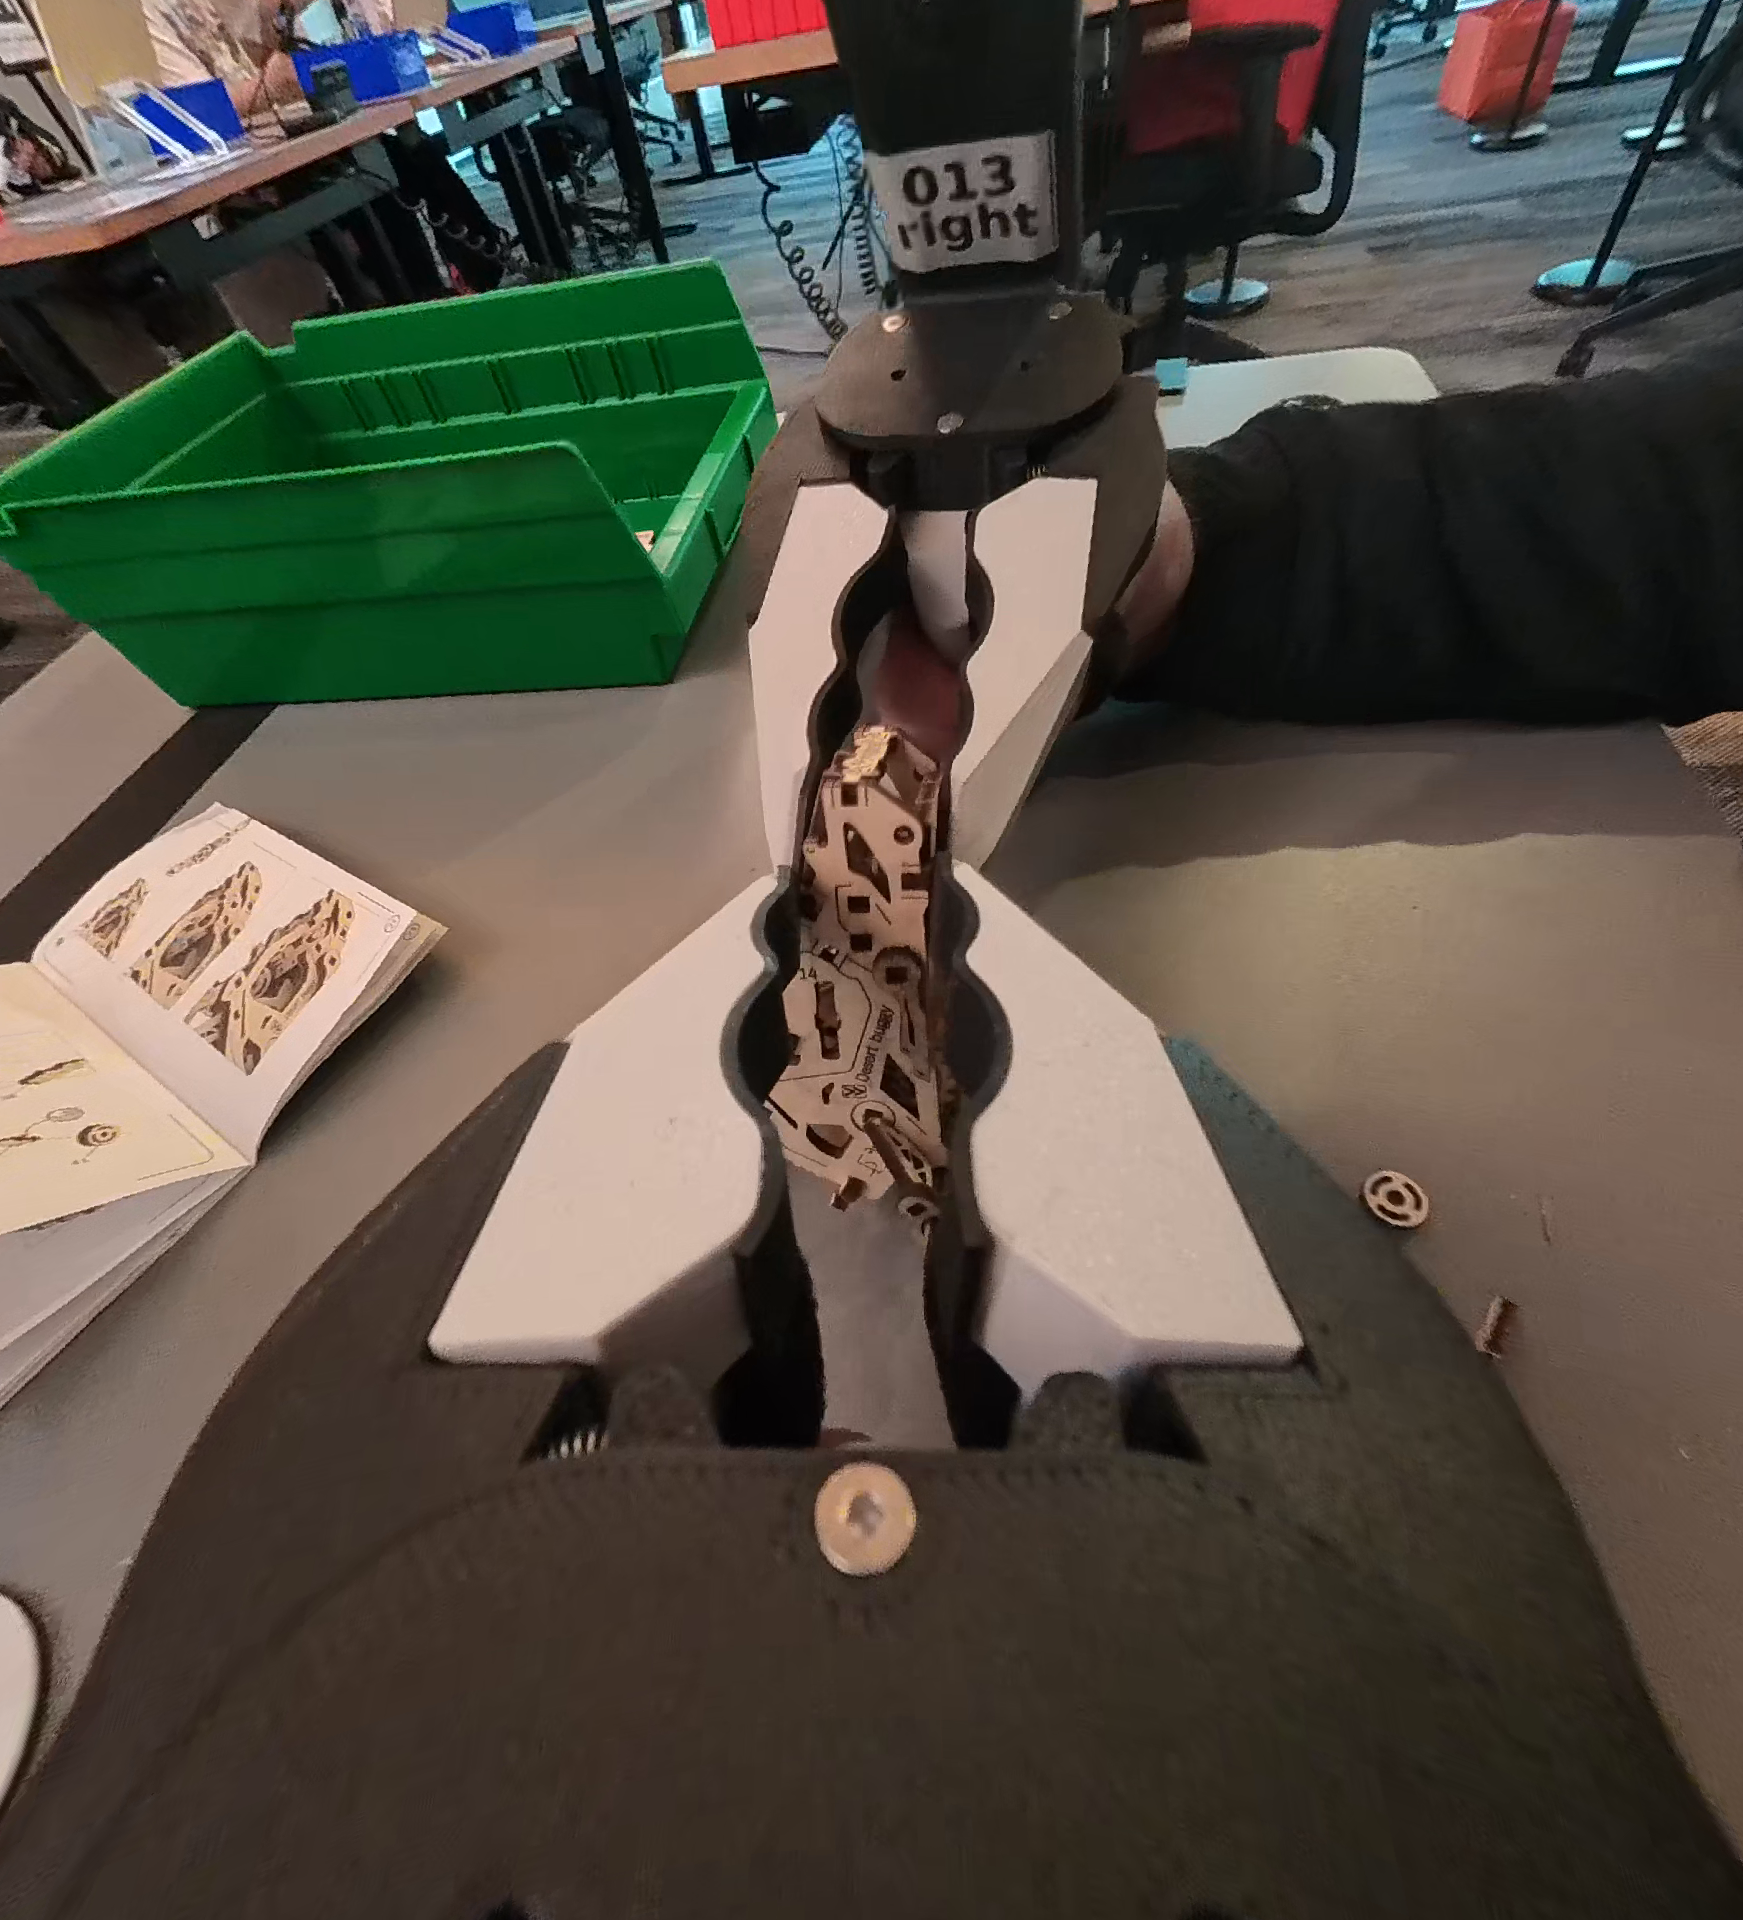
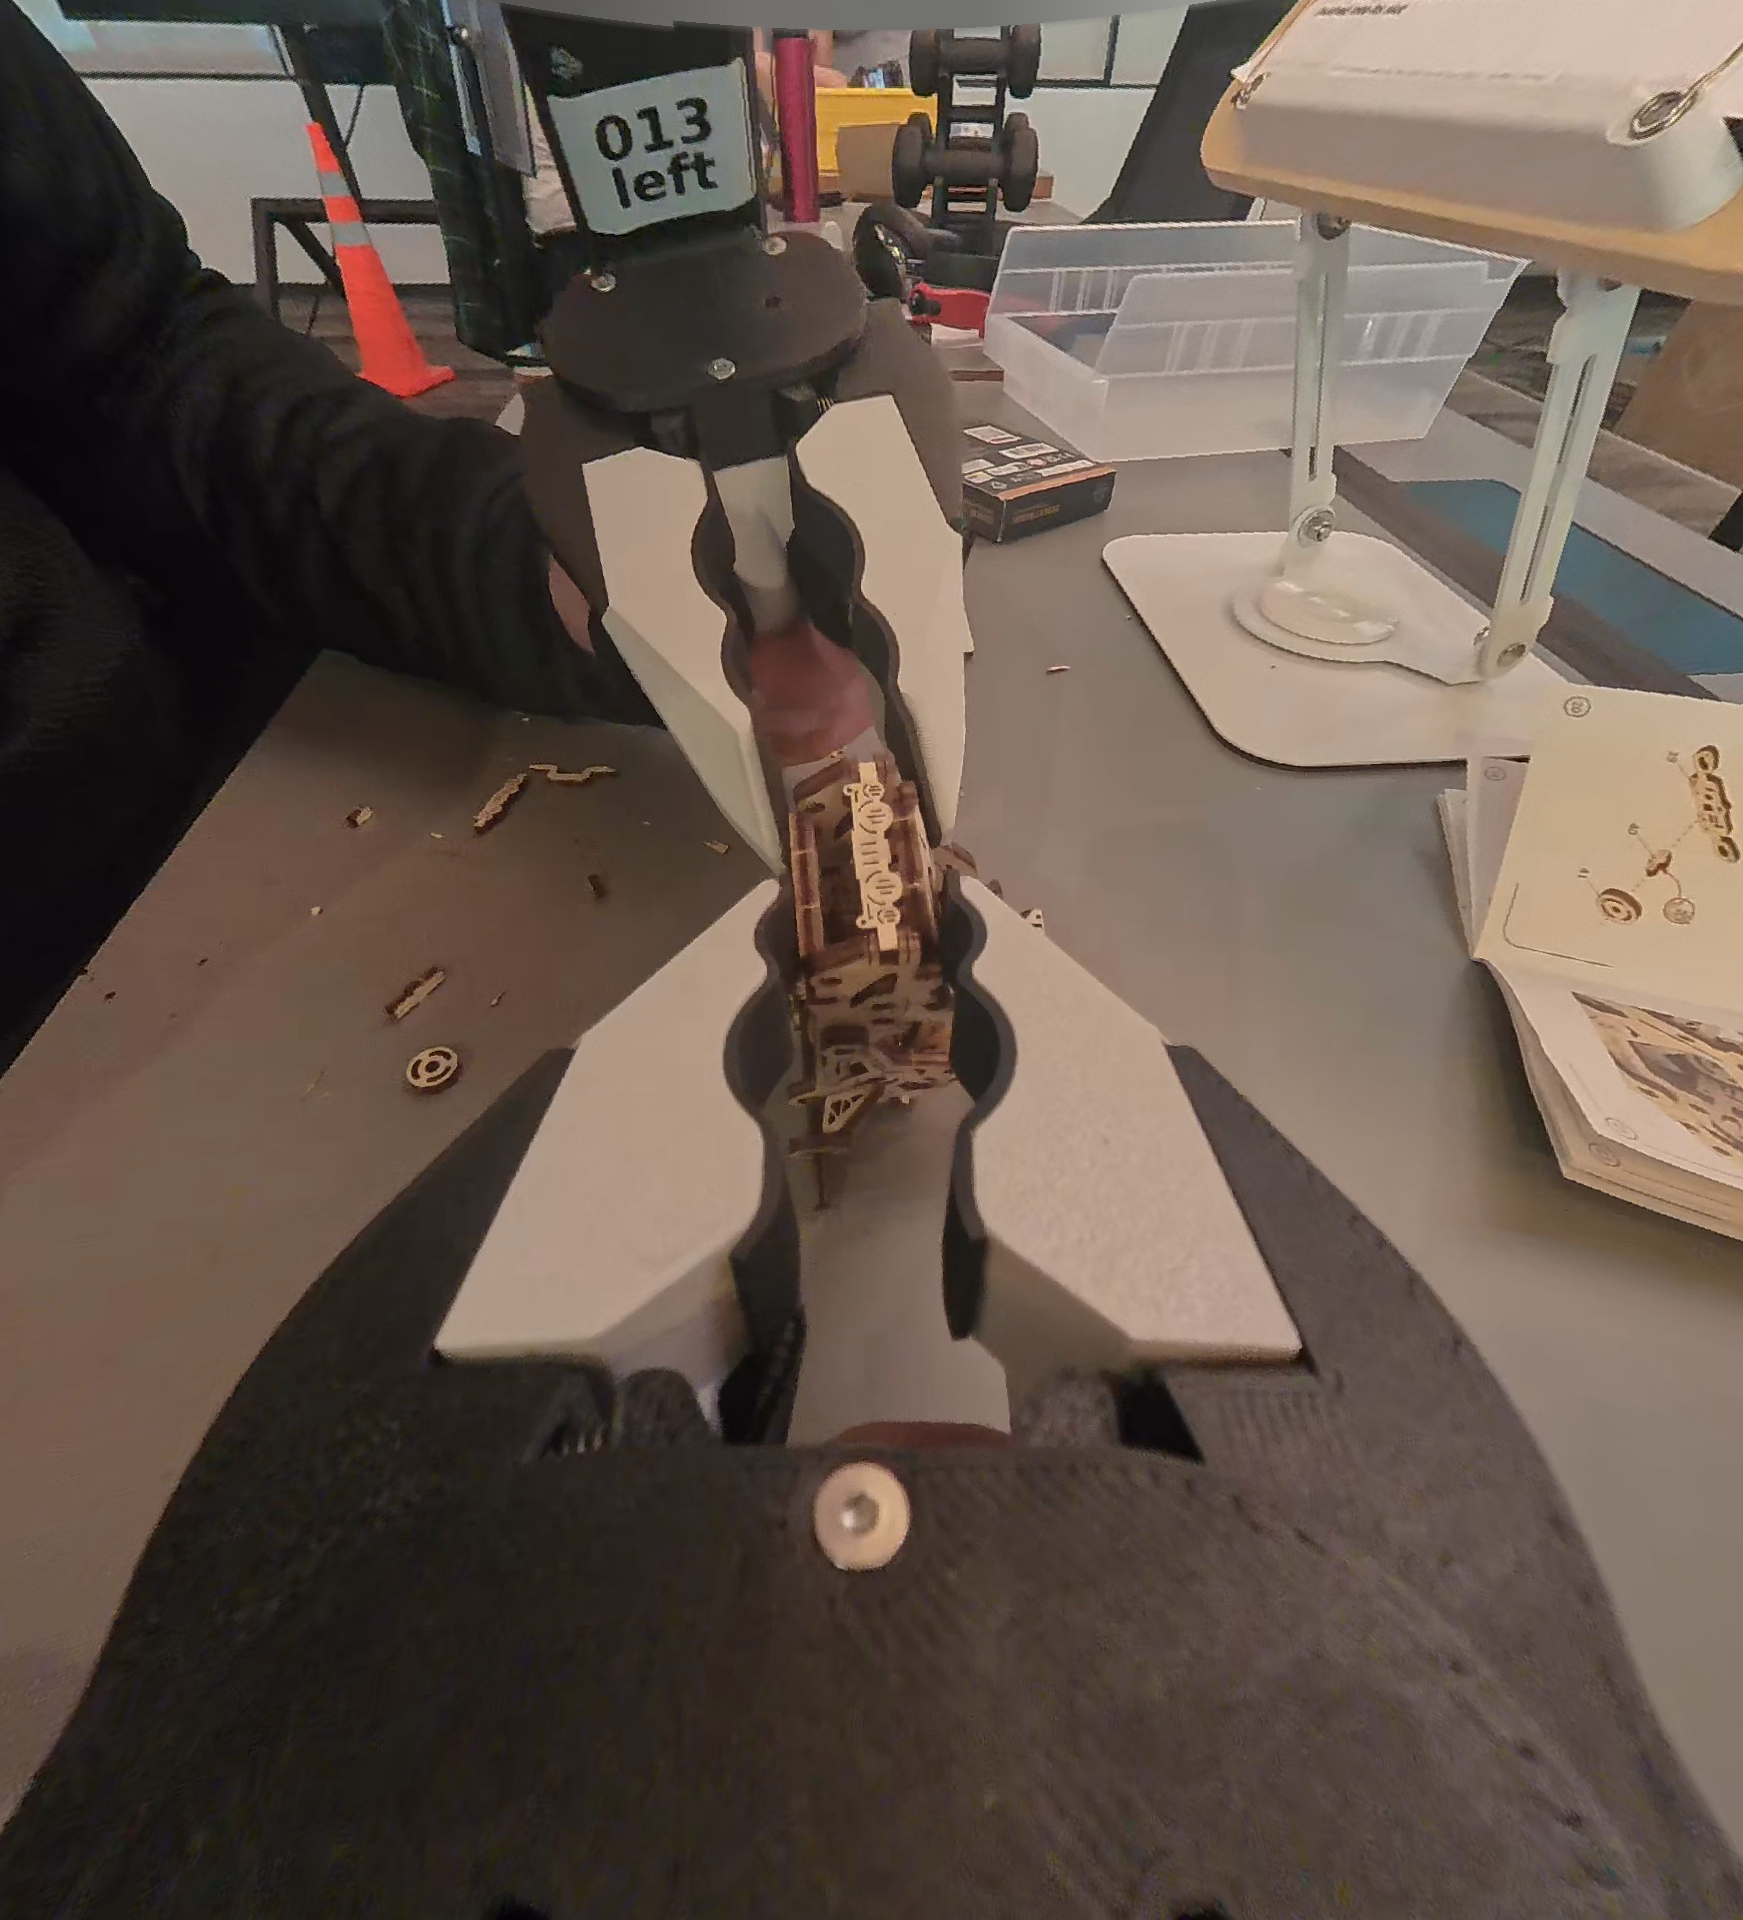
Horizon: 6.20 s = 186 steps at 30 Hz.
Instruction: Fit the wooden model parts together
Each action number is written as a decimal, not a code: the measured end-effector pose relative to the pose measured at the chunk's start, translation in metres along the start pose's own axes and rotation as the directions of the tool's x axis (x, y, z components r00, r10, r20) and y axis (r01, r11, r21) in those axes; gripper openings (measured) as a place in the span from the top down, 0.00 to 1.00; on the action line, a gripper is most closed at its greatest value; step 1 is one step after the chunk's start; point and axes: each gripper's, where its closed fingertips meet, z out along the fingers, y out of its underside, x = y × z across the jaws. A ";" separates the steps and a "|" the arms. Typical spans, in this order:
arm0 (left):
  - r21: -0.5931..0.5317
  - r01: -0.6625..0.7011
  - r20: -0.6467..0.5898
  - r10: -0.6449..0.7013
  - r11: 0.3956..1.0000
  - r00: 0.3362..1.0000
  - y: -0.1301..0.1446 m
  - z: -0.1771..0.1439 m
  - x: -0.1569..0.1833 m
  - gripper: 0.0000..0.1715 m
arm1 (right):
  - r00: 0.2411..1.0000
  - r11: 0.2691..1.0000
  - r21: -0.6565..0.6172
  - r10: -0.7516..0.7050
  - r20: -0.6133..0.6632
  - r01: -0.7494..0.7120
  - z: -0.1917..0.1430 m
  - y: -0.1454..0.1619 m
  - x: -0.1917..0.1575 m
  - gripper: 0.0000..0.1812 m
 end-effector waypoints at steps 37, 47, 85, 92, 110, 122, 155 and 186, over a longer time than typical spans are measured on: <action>-0.011 0.041 -0.052 -0.041 0.999 0.998 0.015 -0.008 -0.001 0.83 | 0.998 0.996 -0.085 -0.024 -0.050 0.020 0.010 -0.002 -0.001 0.88; 0.025 0.072 -0.095 -0.069 0.997 0.993 0.023 -0.021 0.000 0.85 | 0.989 0.992 -0.102 -0.092 -0.117 0.080 0.017 -0.005 -0.003 0.88; -0.048 0.048 -0.091 -0.052 0.998 0.995 0.023 -0.021 -0.004 0.86 | 0.989 0.990 0.015 0.142 -0.035 -0.141 0.019 -0.011 -0.001 0.88; -0.077 0.038 -0.070 -0.043 0.996 0.997 0.024 -0.019 -0.003 0.86 | 0.985 0.985 0.005 0.172 -0.031 -0.172 0.018 -0.010 -0.001 0.89; -0.081 -0.056 -0.080 0.050 0.995 0.996 0.025 -0.022 0.002 0.86 | 0.997 0.998 -0.033 0.044 -0.064 -0.046 0.015 -0.007 -0.003 0.82; -0.383 -0.569 0.120 0.650 0.727 0.750 0.040 -0.011 -0.016 0.86 | 0.994 0.995 -0.099 0.021 -0.107 -0.032 0.008 0.007 0.005 0.85; -0.386 -0.092 0.172 0.170 0.918 0.970 0.077 -0.030 -0.009 0.71 | 0.991 0.948 -0.303 0.066 -0.113 -0.098 0.023 0.046 0.005 0.85; -0.314 0.170 0.152 -0.127 0.934 0.980 0.065 -0.037 0.025 0.65 | 0.953 0.874 -0.394 0.215 -0.212 -0.285 0.059 0.044 0.019 0.69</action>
